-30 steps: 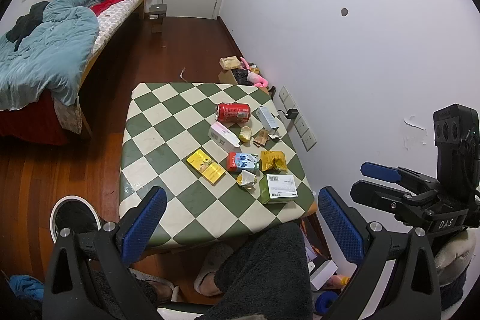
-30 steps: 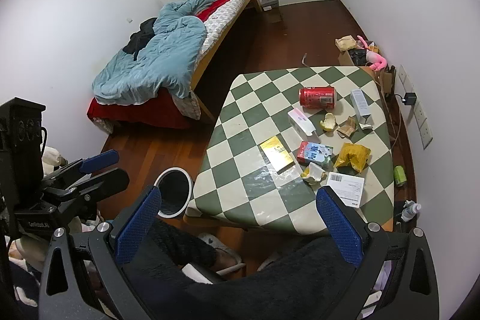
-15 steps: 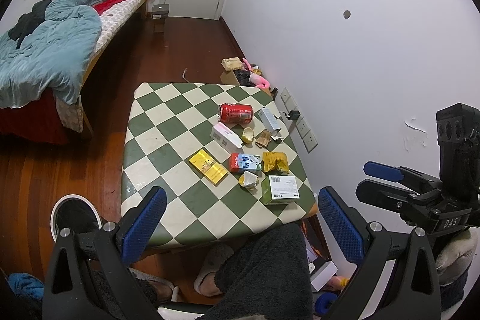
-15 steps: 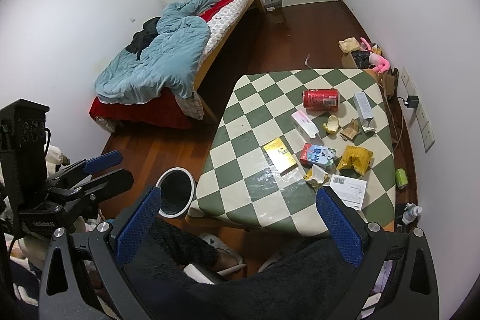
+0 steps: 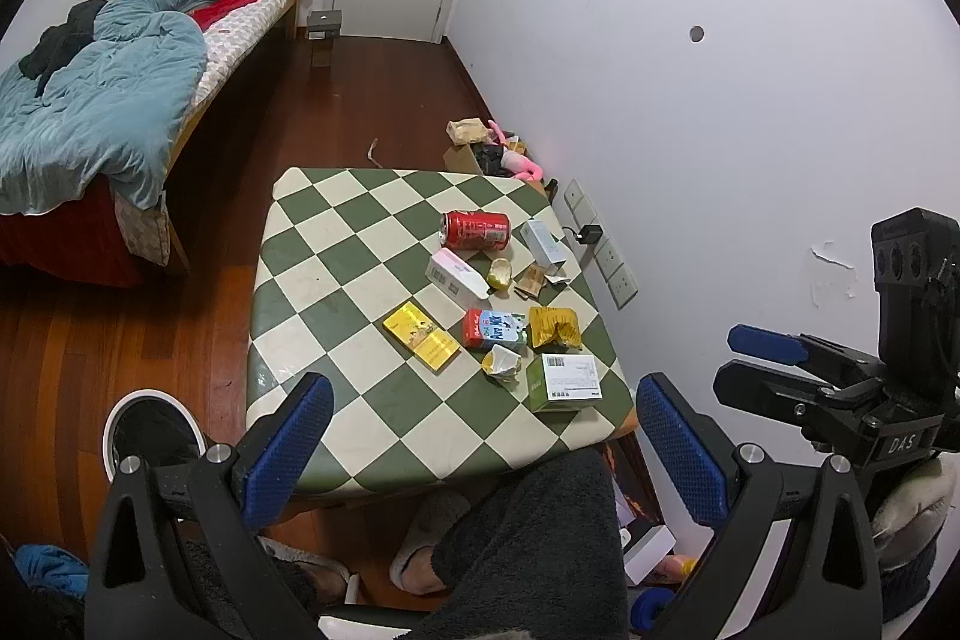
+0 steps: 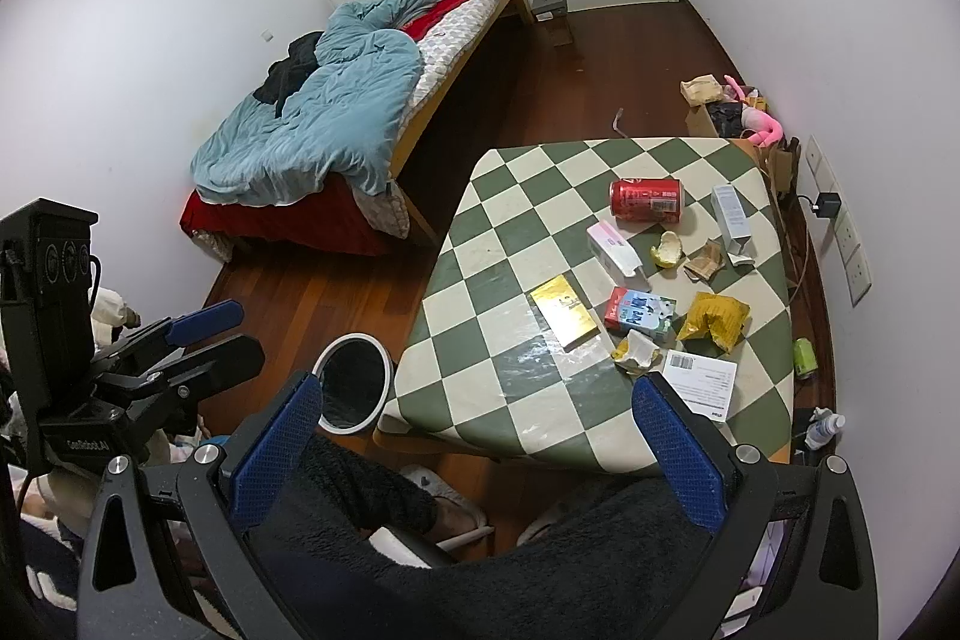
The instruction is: Collect trash
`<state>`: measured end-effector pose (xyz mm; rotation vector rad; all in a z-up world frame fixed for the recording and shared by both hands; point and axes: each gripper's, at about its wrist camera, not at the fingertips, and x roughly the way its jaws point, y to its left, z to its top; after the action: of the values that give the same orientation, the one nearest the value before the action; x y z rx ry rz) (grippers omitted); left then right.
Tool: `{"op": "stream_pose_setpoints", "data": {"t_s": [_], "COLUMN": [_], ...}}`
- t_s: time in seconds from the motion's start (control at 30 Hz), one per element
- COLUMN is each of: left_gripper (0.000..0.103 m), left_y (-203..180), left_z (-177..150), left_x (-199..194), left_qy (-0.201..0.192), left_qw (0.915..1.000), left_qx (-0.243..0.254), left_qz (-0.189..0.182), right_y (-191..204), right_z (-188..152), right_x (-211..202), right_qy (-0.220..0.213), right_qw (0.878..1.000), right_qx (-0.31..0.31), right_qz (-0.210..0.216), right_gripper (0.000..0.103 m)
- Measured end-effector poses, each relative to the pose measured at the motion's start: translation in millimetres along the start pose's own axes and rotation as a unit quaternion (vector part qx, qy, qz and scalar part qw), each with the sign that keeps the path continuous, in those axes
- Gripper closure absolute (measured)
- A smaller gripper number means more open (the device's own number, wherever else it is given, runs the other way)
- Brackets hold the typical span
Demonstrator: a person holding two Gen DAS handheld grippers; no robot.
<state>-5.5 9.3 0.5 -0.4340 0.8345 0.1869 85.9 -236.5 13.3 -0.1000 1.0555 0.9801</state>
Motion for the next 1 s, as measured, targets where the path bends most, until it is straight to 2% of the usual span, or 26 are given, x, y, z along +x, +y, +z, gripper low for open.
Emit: {"op": "stream_pose_setpoints", "data": {"t_s": [1.0], "left_gripper": [0.000], "left_y": [1.1], "left_z": [3.4], "left_x": [-8.4], "left_qy": [-0.005], "left_qw": [1.0000], "left_qx": [0.006], "left_qz": [0.003], "right_y": [1.4], "right_z": [0.0], "right_x": [-0.1], "right_qy": [0.000], "right_qw": [1.000], "right_qx": [-0.001], "right_qz": [-0.001], "right_gripper": [0.000]}}
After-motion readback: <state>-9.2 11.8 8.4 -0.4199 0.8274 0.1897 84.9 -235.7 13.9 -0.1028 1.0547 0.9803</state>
